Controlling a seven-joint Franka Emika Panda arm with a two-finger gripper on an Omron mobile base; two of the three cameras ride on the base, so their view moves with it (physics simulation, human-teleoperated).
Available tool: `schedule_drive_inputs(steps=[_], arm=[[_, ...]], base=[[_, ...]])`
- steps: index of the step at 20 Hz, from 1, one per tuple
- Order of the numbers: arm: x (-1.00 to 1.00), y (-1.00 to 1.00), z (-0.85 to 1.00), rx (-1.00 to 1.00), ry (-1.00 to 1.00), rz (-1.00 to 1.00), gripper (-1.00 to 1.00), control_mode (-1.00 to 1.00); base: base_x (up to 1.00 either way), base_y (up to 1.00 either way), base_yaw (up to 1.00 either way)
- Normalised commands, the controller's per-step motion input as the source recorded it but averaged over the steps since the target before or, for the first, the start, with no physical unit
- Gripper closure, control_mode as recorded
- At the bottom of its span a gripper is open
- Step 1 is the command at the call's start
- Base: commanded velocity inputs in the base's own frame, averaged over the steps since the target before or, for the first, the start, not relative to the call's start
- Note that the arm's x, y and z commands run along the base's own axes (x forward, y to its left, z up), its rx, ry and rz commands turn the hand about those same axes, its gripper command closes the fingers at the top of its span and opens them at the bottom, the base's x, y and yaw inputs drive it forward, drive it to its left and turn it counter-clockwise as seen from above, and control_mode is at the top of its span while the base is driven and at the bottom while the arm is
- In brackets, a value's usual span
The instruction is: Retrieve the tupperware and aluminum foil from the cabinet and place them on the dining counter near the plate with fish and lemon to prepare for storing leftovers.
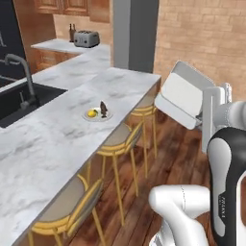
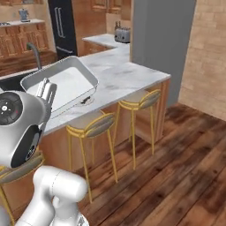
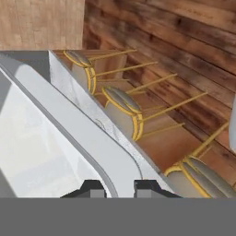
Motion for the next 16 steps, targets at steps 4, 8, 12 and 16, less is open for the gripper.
schedule_drive_inputs(steps=[4,8,12,16], arm=[[0.00,0.00,0.00,0.00,0.00,0.00,1.00,1.00],[0.00,0.00,0.00,0.00,0.00,0.00,1.00,1.00],[0.00,0.00,0.00,0.00,0.00,0.00,1.00,1.00],[0.00,0.00,0.00,0.00,0.00,0.00,1.00,1.00]], base=[[0.81,-0.73,0.48],[0.77,-0.72,0.49],[0.76,-0.66,0.49],[0.76,-0.51,0.49]])
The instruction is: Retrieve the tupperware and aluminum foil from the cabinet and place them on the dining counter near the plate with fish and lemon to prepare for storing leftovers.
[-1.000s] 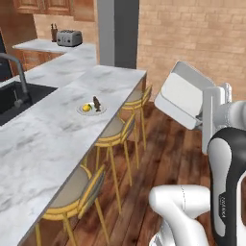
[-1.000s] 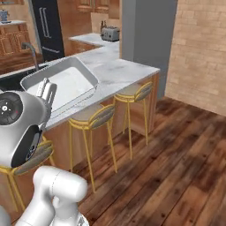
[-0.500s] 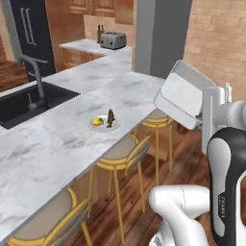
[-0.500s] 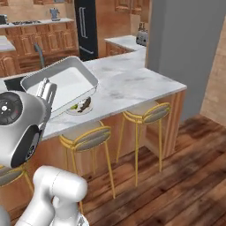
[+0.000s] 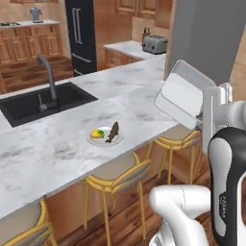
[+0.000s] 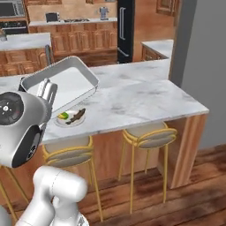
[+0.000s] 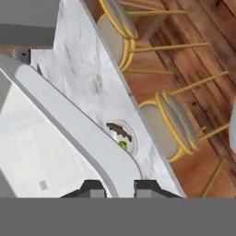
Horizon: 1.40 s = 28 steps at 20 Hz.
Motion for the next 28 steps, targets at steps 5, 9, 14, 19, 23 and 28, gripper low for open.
schedule_drive_inputs(steps=[5,9,14,19,23,28], arm=[[0.00,0.00,0.00,0.00,0.00,0.00,1.00,1.00],[0.00,0.00,0.00,0.00,0.00,0.00,1.00,1.00],[0.00,0.00,0.00,0.00,0.00,0.00,1.00,1.00],[0.00,0.00,0.00,0.00,0.00,0.00,1.00,1.00],[0.00,0.00,0.00,0.00,0.00,0.00,1.00,1.00],[0.24,0.01,-0.16,0.00,0.09,0.18,1.00,-1.00]], base=[[0.73,-0.24,0.51],[0.70,-0.18,0.52],[0.67,-0.17,0.53],[0.60,-0.06,0.51],[0.56,0.00,0.47],[0.20,0.00,0.17]])
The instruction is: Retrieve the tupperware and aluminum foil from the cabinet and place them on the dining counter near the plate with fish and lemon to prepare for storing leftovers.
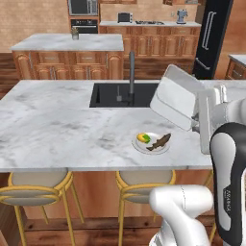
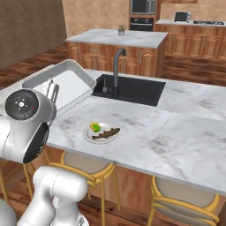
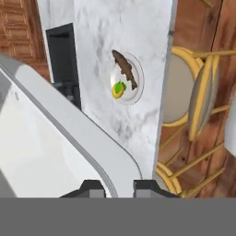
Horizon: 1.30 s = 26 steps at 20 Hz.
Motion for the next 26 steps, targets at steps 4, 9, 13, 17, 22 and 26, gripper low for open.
schedule_drive_inputs(steps=[4,9,13,17,22,26], arm=[[0.37,0.10,-0.26,-0.01,0.17,0.26,1.00,-1.00],[0.34,0.40,-0.28,-0.12,0.03,0.15,1.00,-1.00],[0.40,0.39,-0.50,-0.18,0.01,0.03,1.00,-1.00],[0.44,0.43,-0.63,-0.16,0.04,0.01,1.00,-1.00],[0.52,0.50,-0.63,-0.14,0.14,0.00,1.00,-1.00],[0.55,0.38,-0.61,-0.10,0.18,0.02,1.00,-1.00]], base=[[0.00,0.00,0.00],[0.00,0.00,0.00],[0.00,0.00,0.00],[0.00,0.00,0.00],[0.00,0.00,0.00],[0.00,0.00,0.00]])
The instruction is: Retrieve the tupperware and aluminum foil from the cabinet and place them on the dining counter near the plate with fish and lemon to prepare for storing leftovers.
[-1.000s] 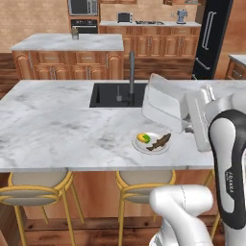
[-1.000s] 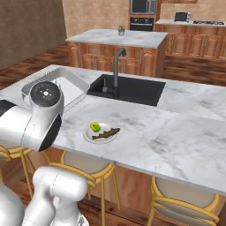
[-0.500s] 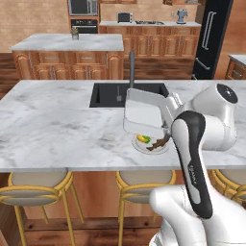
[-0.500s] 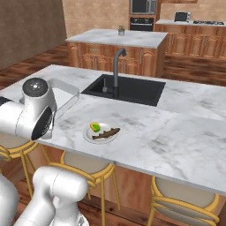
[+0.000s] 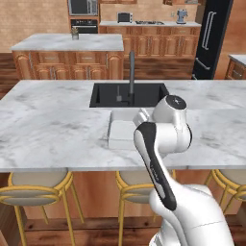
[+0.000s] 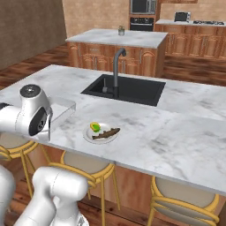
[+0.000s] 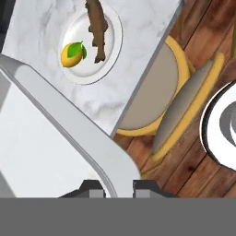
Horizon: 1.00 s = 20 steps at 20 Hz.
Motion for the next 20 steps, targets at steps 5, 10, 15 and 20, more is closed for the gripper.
schedule_drive_inputs(steps=[5,10,15,20], arm=[[0.57,0.19,-0.60,-0.06,0.14,0.04,1.00,-1.00],[0.66,0.06,-0.56,0.00,0.06,0.05,1.00,-1.00],[0.68,0.20,-0.56,-0.02,0.00,0.05,1.00,-1.00],[0.76,0.08,-0.39,0.00,0.03,0.02,1.00,-1.00]], base=[[0.00,0.00,0.00],[0.00,0.00,0.00],[0.00,0.00,0.00],[0.00,0.00,0.00]])
